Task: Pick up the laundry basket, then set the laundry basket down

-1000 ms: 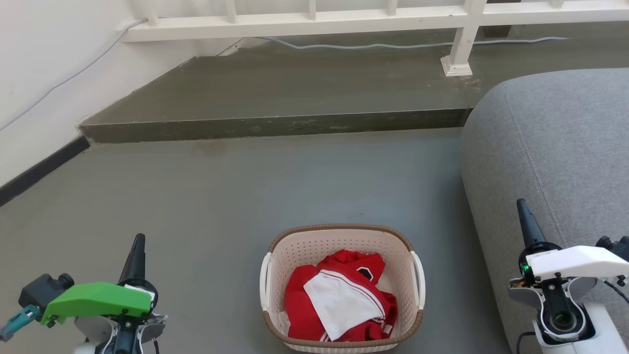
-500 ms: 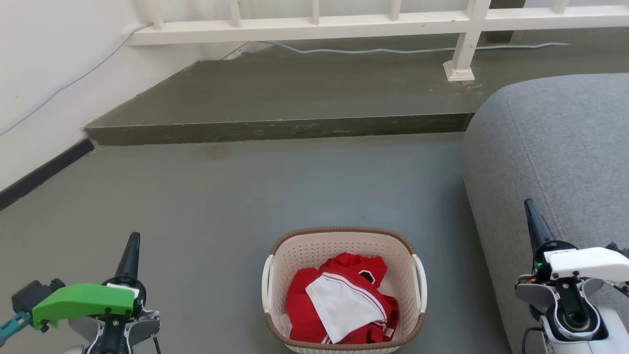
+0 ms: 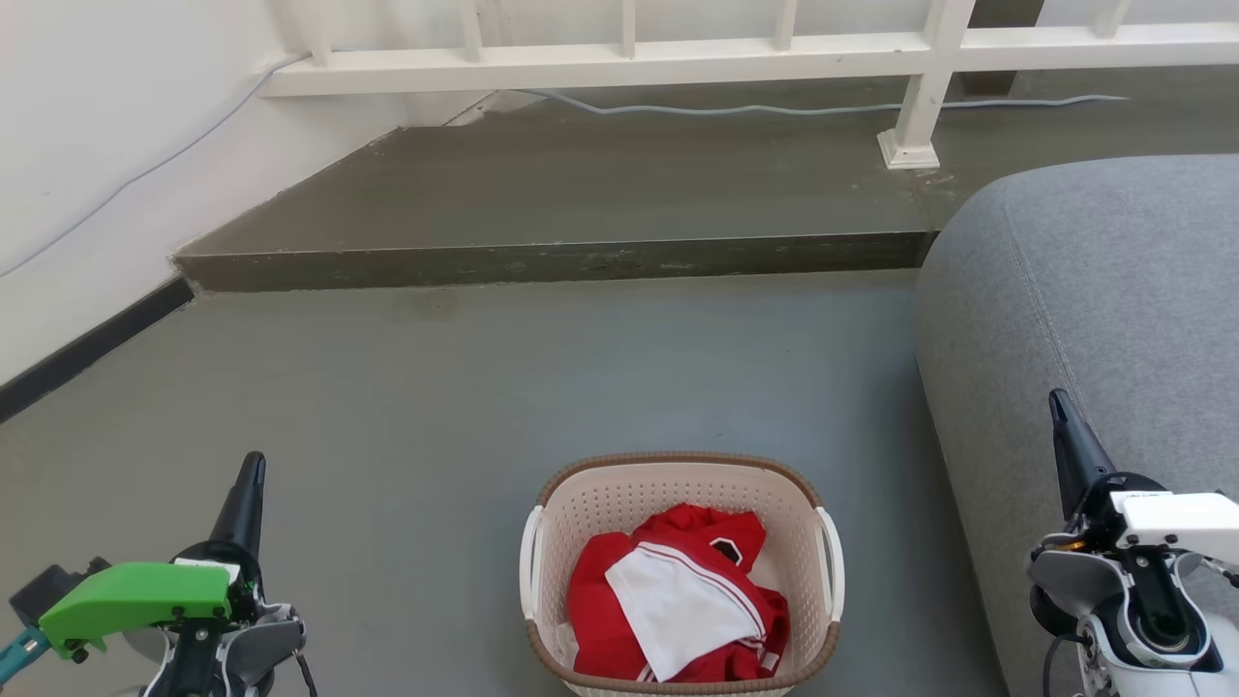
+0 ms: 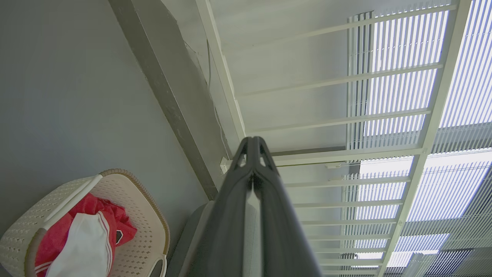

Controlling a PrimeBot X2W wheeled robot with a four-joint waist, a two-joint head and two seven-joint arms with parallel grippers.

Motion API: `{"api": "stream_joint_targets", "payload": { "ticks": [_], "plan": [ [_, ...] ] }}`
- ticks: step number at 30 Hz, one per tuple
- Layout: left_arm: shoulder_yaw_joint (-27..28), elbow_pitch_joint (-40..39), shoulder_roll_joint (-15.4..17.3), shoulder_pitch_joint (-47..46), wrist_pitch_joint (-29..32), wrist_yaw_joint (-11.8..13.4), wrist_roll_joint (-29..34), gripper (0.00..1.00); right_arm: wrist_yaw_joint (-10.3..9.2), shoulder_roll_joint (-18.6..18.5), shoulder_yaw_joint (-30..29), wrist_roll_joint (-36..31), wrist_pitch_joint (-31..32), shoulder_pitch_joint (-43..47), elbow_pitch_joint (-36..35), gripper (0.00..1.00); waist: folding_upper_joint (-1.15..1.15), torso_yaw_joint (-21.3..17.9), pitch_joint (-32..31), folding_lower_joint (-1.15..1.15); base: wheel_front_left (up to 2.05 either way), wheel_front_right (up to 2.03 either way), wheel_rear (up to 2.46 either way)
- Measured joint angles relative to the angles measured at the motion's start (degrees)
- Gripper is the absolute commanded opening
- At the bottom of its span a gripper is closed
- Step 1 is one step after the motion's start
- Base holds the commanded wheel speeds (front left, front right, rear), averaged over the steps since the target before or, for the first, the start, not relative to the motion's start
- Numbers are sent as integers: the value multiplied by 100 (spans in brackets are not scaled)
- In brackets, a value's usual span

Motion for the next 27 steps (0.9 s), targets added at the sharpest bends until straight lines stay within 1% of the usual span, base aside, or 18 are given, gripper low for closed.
{"api": "stream_joint_targets", "payload": {
  "ticks": [8, 27],
  "plan": [
    [113, -15, -1, 0, 143, -2, -531, 0, 8, 7, -109, 543, 160, -20, -4, 0, 0, 20, -31, 0, 0, 0, 0],
    [120, -22, -2, 0, 143, -12, -538, 0, 10, 11, -115, 544, 164, -22, -8, 0, 0, 20, -31, 0, 0, 0, 0]
  ]
}}
